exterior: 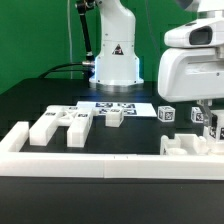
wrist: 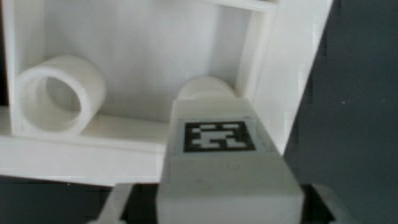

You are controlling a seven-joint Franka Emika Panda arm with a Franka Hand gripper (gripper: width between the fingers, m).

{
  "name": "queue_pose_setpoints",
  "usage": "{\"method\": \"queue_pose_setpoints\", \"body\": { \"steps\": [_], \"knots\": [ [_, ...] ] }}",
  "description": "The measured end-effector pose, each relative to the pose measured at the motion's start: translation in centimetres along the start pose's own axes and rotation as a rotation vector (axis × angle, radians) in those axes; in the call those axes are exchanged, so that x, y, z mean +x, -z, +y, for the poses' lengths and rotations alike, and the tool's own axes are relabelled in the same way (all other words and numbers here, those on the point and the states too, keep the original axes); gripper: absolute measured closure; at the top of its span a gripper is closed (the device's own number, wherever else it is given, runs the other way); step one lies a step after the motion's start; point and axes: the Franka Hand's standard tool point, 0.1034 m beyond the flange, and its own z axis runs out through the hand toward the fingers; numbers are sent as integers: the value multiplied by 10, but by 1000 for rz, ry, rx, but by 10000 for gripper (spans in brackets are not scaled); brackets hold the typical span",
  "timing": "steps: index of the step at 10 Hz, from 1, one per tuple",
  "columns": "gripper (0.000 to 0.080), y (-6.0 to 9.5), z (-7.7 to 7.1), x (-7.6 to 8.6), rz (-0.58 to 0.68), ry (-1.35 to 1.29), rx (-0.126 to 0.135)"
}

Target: Assemble chair

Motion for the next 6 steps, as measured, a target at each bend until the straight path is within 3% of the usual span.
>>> {"method": "queue_pose_setpoints", "body": {
  "steps": [6],
  "knots": [
    [510,-1,3,0,-1,-551,7]
  ]
}}
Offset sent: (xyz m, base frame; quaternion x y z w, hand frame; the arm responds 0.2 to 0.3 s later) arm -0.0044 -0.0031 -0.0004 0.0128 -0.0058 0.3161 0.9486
